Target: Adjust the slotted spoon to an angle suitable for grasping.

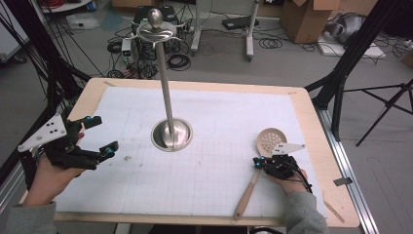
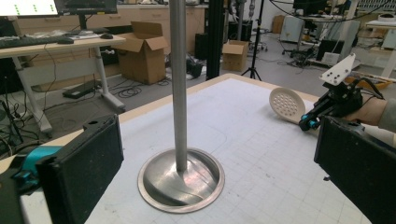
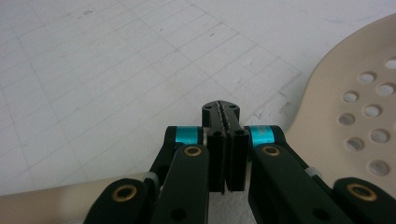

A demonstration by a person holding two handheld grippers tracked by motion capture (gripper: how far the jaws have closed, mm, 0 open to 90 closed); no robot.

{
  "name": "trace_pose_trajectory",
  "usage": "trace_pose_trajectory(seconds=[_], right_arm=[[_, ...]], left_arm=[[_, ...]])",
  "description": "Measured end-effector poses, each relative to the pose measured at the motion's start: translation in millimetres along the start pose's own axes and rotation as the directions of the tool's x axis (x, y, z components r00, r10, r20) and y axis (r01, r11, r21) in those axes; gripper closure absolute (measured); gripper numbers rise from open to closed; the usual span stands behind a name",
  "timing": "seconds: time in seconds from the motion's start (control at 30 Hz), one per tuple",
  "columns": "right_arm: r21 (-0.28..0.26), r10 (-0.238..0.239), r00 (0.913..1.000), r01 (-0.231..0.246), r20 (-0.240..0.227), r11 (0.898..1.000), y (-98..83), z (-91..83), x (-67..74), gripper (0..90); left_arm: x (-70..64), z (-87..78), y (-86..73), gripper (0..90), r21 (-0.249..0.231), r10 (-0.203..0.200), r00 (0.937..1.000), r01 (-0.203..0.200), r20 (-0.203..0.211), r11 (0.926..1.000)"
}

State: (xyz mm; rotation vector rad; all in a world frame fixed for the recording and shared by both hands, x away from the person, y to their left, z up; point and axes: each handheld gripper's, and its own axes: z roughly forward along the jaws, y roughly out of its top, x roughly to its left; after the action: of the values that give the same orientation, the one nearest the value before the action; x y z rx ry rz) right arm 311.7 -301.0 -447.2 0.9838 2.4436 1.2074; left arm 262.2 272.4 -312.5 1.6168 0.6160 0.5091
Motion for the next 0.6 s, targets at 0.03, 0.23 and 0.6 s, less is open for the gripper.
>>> trace_pose_trajectory(seconds=[0.03,0.23,0.6], right_arm=[[0.002,0.007,1.0000,-0.007,0.001,1.000,-0.2,-0.4,0.3,89.9],[0.003,0.002,0.9999,-0.002,0.017,1.000,-0.9,-1.9,1.3,89.9],[-0.006,0.032,0.9994,-0.032,0.014,0.999,-9.6,-11.7,-2.0,90.0]], left_arm=[[-0.5,0.1,0.2,1.7,-0.002,0.000,1.0000,0.000,0.001,1.0000],[0.2,1.1,-0.9,1.7,0.004,-0.003,1.0000,0.003,0.003,1.0000],[0.3,1.4,-1.2,1.7,0.005,-0.005,1.0000,0.005,0.007,1.0000]])
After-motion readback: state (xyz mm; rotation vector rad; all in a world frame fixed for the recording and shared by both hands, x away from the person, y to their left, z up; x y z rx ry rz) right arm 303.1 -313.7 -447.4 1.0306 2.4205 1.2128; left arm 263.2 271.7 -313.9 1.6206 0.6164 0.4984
